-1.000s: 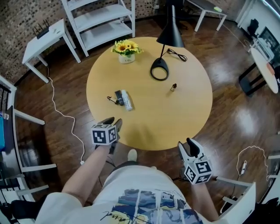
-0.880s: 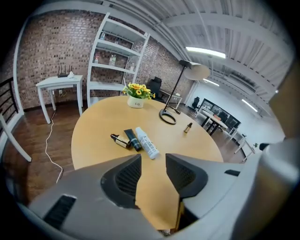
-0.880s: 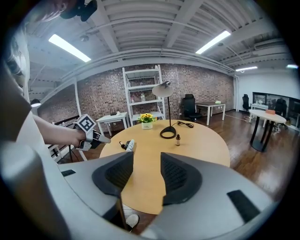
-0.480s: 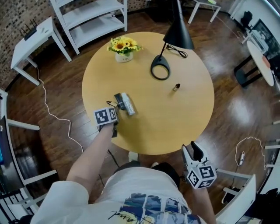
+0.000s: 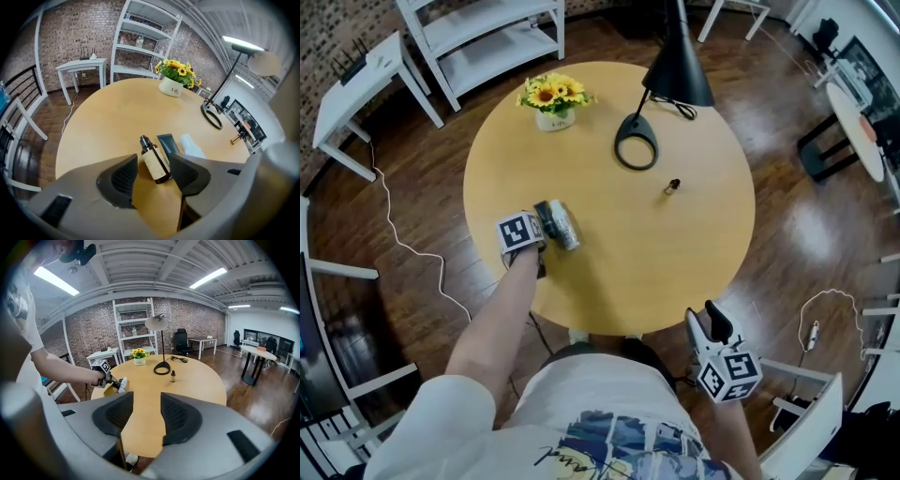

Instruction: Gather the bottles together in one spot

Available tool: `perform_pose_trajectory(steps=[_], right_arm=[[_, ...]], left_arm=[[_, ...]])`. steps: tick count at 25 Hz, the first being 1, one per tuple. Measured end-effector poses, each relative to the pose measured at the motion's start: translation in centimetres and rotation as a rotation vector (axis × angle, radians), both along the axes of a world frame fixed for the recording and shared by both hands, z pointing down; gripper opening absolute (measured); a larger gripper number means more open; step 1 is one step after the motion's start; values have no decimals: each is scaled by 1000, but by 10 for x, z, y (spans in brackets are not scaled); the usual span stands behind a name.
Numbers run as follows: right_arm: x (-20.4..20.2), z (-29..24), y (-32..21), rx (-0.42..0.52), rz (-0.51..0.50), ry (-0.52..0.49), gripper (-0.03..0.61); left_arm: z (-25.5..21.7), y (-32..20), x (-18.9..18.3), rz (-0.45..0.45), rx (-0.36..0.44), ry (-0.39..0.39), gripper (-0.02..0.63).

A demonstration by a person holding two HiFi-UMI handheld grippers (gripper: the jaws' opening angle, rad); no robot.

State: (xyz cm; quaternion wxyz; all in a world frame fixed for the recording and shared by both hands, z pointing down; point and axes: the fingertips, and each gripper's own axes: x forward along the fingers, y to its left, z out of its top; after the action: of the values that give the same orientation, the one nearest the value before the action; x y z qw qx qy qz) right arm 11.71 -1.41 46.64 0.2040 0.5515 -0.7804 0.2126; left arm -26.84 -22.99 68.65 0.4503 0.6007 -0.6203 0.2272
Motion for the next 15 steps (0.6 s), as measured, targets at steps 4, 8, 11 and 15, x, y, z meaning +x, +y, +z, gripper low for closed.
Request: perform_pose_trajectory(steps=[4,8,11,15], right_arm=[[13,-1,-14,2,-21,-2,209],[25,-1,-27,3,-52,-2,209],[36,-2,-35,1,-77,-2,209],[46,0,-44,2,-105,-8,209]], left_arm=[[17,10,-7,-19,-70,-47,178],[17,8,-9,2,-53,-64,149],[11,9,-5,4,-31,-46,149],[0,14,-2,-5,7,-35,149]])
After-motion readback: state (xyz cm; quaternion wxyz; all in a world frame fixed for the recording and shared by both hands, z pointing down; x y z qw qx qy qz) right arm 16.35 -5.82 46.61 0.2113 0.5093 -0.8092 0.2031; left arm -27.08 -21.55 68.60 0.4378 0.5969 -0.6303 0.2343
